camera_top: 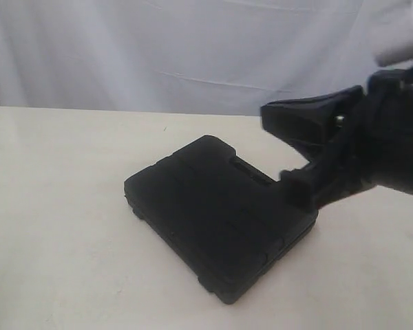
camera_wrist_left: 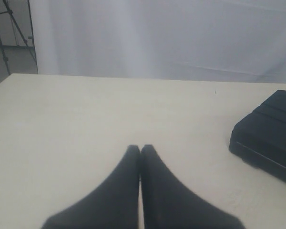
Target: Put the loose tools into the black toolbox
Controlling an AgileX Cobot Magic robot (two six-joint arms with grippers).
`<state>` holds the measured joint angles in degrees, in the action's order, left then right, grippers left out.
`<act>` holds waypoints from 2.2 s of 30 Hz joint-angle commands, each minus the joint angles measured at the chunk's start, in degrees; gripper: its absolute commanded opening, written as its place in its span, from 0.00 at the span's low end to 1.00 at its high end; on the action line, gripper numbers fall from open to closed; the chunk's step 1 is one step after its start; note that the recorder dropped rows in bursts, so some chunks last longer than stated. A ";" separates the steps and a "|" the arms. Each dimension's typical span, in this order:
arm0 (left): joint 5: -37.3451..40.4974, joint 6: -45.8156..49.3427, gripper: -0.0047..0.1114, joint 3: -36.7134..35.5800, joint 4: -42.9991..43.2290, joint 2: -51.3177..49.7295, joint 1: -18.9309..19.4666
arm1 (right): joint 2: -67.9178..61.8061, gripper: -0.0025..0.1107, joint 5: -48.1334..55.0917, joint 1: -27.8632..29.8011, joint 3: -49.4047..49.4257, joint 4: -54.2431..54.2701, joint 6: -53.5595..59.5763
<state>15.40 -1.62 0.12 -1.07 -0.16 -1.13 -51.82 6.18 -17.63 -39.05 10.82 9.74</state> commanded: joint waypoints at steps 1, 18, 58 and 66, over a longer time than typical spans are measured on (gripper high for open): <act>-0.06 -0.16 0.04 -0.12 -0.14 0.16 -0.12 | 7.06 0.02 -5.45 8.55 8.28 2.07 -1.83; -0.06 -0.06 0.04 -0.12 -0.14 0.16 -0.12 | 36.10 0.02 -7.30 39.47 38.18 3.16 -1.16; -0.06 -0.16 0.04 -0.12 -0.14 0.16 -0.12 | 44.54 0.02 9.79 40.84 39.05 2.60 1.87; -0.06 -0.16 0.04 -0.12 -0.14 0.16 -0.12 | 44.54 0.02 9.79 40.84 39.05 2.60 1.87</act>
<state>15.40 -1.62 0.12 -1.07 -0.16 -1.13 -7.47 16.05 22.86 -0.13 13.83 11.08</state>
